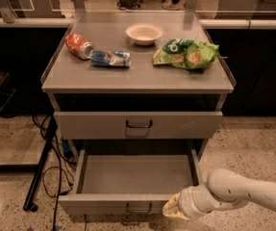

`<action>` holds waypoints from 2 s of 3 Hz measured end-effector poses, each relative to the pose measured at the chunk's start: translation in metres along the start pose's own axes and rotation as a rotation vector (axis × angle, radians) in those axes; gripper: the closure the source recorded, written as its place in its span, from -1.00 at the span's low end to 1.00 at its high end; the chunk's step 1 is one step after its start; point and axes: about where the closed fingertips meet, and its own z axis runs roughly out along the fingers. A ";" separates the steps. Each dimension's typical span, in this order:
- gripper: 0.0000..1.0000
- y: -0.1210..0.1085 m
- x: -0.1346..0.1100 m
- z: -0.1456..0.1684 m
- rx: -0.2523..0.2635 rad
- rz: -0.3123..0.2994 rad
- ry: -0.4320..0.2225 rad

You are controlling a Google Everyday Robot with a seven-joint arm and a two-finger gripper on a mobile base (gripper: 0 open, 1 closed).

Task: Close middle drawer

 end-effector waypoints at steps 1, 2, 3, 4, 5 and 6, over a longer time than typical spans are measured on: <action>-0.90 -0.011 0.002 0.005 0.016 0.000 -0.005; -1.00 -0.011 0.002 0.005 0.017 0.000 -0.005; -0.61 -0.046 0.004 0.000 0.060 -0.014 0.016; -0.15 -0.087 0.013 -0.002 0.078 -0.024 0.043; 0.32 -0.137 0.028 -0.007 0.122 -0.025 0.088; 0.23 -0.146 0.027 -0.011 0.137 -0.028 0.090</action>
Offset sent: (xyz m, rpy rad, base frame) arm 0.0882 -0.0154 -0.0090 -0.0342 -0.0864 -0.0598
